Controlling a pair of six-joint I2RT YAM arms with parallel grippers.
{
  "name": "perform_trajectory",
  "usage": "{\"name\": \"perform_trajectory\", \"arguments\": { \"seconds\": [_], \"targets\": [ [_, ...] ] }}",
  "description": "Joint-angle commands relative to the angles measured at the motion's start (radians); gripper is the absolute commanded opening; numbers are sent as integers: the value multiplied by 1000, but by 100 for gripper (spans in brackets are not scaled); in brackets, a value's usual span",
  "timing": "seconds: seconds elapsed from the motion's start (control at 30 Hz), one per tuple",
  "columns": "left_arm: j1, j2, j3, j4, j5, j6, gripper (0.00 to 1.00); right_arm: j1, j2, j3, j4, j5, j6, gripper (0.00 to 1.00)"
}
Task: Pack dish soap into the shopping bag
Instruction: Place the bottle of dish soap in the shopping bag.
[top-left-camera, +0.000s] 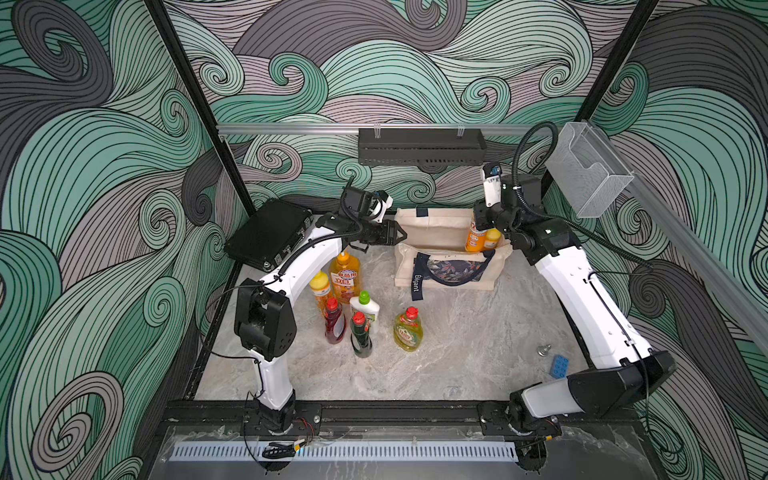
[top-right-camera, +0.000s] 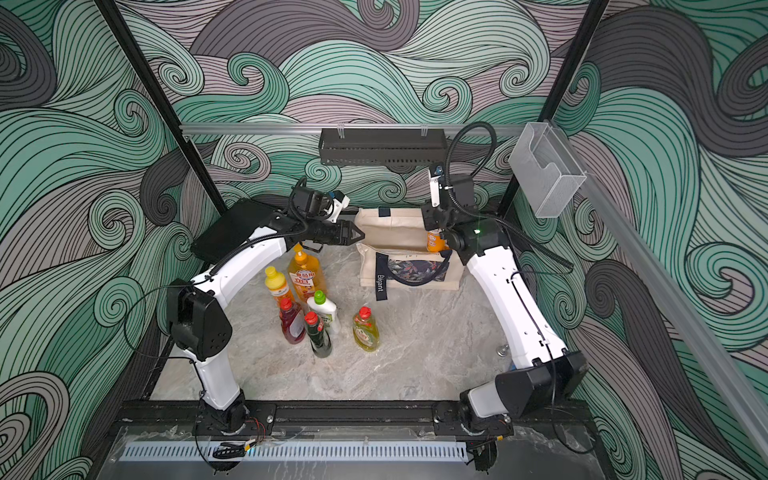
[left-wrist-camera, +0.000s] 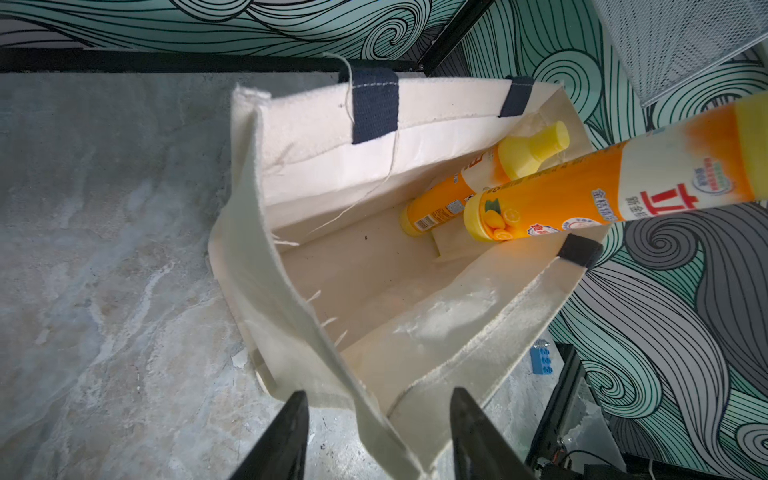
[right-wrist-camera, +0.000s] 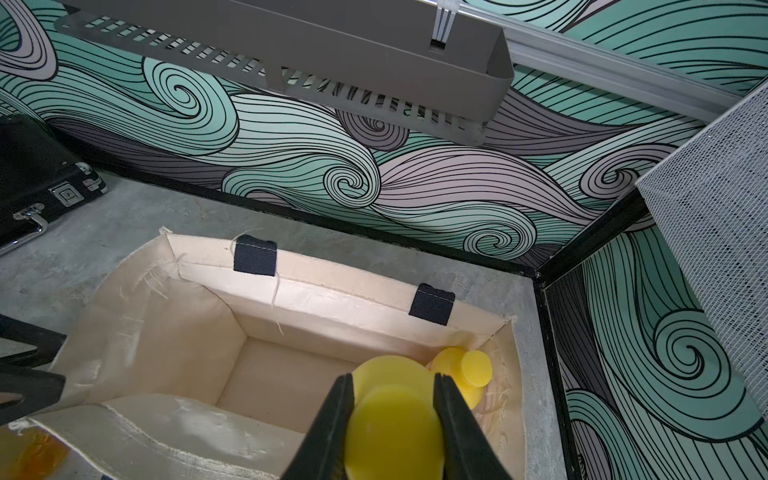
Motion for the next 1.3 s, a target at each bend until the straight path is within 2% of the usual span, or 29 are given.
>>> {"name": "perform_trajectory", "arguments": {
  "seconds": [0.0, 0.17, 0.4, 1.27],
  "targets": [
    [-6, 24, 43, -40, -17, 11, 49, -10, -62, 1, 139, 9, -9, 0],
    [-6, 33, 54, -49, -16, 12, 40, -24, -77, -46, 153, 14, -1, 0],
    [-6, 24, 52, -49, 8, 11, 22, -52, -84, -90, 161, 20, -2, 0],
    [-15, -9, 46, -48, 17, 16, 19, -182, -85, -225, 190, 5, 52, 0]
  ]
}}
